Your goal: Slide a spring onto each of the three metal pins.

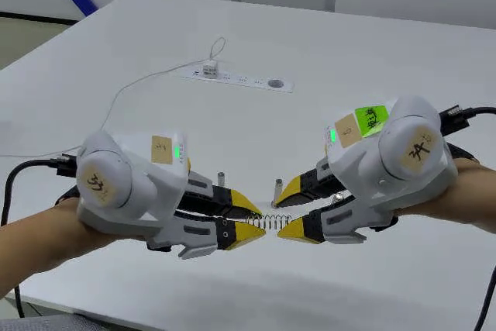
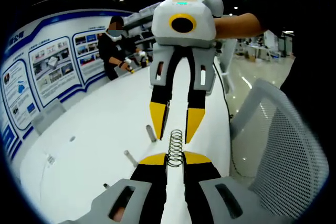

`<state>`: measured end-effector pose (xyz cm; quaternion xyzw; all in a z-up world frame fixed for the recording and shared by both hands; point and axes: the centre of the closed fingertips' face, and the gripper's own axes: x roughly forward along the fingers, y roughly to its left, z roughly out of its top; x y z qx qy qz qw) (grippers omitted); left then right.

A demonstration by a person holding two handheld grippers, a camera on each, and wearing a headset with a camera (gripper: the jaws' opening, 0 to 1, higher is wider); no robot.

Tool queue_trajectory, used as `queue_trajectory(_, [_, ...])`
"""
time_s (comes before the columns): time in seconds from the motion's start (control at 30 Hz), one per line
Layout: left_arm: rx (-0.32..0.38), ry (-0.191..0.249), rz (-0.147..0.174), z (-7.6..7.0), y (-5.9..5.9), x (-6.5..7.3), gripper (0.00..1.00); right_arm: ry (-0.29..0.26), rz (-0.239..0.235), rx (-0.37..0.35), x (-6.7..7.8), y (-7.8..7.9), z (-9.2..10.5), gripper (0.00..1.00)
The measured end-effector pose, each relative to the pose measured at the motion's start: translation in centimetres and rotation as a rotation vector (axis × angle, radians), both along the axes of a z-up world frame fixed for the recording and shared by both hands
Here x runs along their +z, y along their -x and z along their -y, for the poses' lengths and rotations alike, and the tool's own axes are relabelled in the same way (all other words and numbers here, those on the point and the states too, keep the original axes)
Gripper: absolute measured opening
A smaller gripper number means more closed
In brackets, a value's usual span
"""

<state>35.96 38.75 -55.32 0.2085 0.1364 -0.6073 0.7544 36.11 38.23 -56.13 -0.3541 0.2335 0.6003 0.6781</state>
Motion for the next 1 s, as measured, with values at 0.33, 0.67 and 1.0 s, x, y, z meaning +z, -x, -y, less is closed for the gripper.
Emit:
queue_trajectory(0.33, [0.001,0.028,0.001,-0.1,-0.3,0.6,0.10,-0.056,-0.061,-0.044,0.0,-0.1,0.0,0.12])
queue_trajectory(0.67, [0.010,0.022,0.000,-0.5,-0.3,0.7,0.10,-0.160,-0.085,-0.036,2.4,0.1,-1.0,0.11])
queue_trajectory(1.0, [0.019,-0.016,0.007,-0.7,-0.4,0.2,0.10,-0.233,-0.104,-0.023,3.5,0.5,-2.3,0.11])
